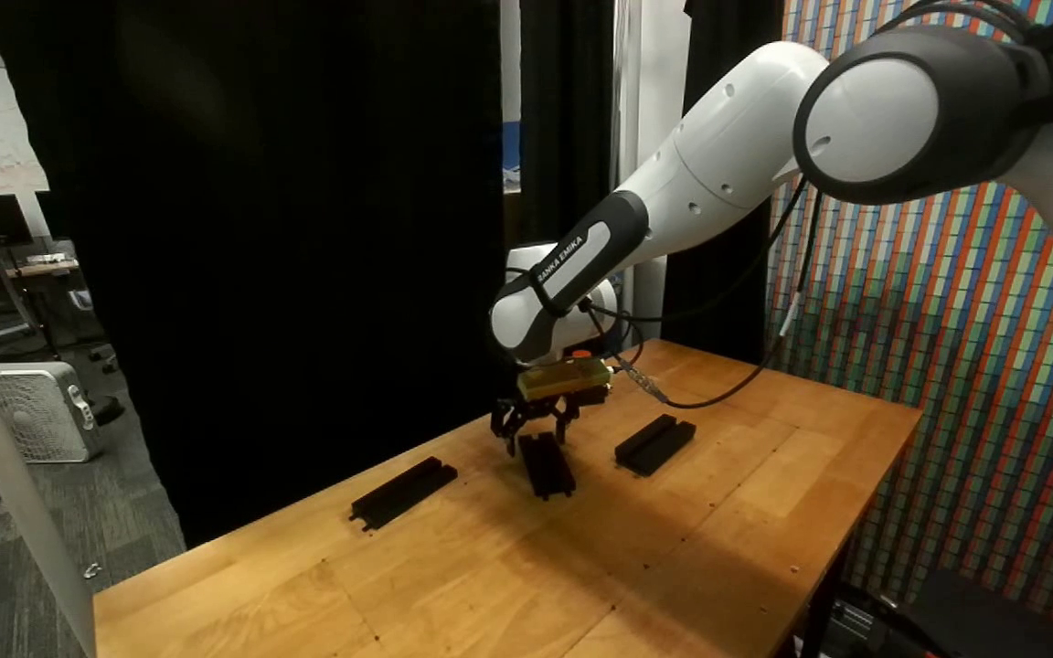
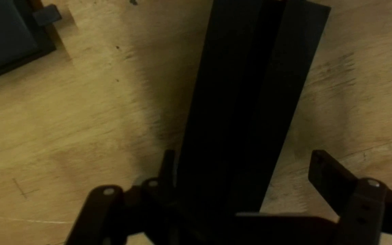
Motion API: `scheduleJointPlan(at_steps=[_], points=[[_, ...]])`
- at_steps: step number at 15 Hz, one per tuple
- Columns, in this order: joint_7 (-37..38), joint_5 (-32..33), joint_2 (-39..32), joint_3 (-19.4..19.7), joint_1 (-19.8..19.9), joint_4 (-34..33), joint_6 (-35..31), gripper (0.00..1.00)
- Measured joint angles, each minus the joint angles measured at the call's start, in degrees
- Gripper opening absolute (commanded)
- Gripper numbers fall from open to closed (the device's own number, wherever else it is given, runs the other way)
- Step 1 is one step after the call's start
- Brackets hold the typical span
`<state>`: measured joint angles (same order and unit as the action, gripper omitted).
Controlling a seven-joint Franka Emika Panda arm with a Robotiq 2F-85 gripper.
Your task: Stack the black pieces together
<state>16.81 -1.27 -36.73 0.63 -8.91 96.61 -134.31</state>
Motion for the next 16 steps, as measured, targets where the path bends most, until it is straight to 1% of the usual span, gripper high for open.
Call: scheduleJointPlan(at_steps=[8, 9, 10, 12, 13, 14, 16], points=[[1.95, 0.02, -0.02, 0.67, -0.19, 1.84, -1.38, 1.00], [2.13, 0.02, -0.02, 0.67, -0.19, 2.25, -2.04, 0.75], [2.21, 0.02, -0.03, 0.67, -0.19, 2.65, -2.59, 0.74], [2.22, 0.03, 0.03, 0.79, -0.16, 3.17, -3.45, 0.59], [2.22, 0.01, 0.19, 0.85, -0.07, 3.24, -3.48, 0.50], [2.23, 0.00, 0.39, 0.89, -0.02, 3.28, -3.49, 0.46], [2.31, -0.07, 0.84, 0.88, 0.03, 3.41, -3.54, 0.45]])
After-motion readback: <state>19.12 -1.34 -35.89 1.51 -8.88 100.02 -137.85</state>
